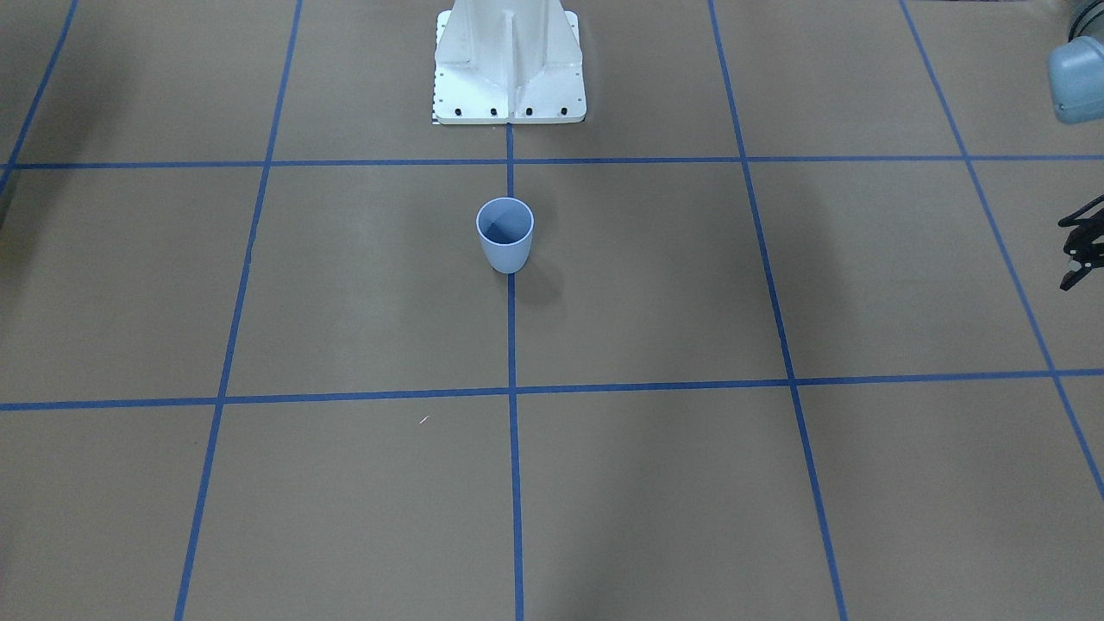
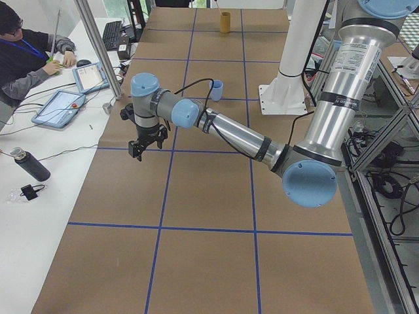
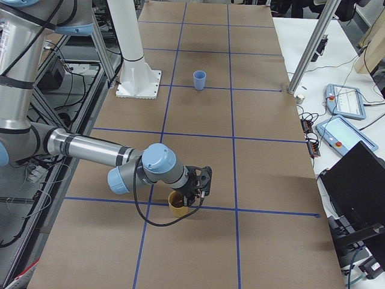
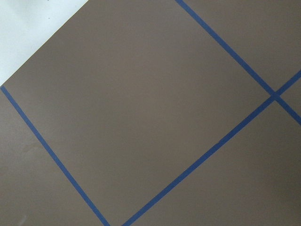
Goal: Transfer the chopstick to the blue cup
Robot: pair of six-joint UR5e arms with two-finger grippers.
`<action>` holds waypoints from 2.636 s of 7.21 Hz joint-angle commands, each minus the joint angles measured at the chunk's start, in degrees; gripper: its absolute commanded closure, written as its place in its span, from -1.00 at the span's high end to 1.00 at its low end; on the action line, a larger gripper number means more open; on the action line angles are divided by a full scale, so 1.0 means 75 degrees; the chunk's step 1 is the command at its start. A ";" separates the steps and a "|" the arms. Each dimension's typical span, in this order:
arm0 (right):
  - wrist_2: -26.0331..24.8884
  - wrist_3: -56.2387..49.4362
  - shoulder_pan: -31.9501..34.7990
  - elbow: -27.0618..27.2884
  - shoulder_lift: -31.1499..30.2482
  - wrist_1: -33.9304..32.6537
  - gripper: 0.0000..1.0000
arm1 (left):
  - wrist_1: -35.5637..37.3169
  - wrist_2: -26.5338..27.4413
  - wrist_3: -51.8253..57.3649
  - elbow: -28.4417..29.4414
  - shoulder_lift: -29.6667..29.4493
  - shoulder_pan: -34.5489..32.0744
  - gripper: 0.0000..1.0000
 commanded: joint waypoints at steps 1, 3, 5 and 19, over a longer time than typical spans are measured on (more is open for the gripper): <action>0.0532 -0.0016 0.0238 0.0318 -0.0025 -0.0007 -1.00 | 0.0009 -0.0009 -0.0009 0.0012 0.0012 0.0000 0.97; 0.0734 -0.0051 0.0577 0.0390 -0.0026 -0.0077 -1.00 | 0.0009 0.0002 -0.0033 0.0024 0.0000 0.0000 0.97; 0.0723 -0.0365 0.0976 0.0448 0.0079 -0.0298 -1.00 | 0.0009 0.0002 -0.0079 0.0047 0.0000 0.0023 0.97; 0.0000 0.4291 -0.1487 0.2674 0.5394 -0.6324 -1.00 | -0.0307 -0.0783 -0.0560 0.0505 0.2390 -0.1816 0.97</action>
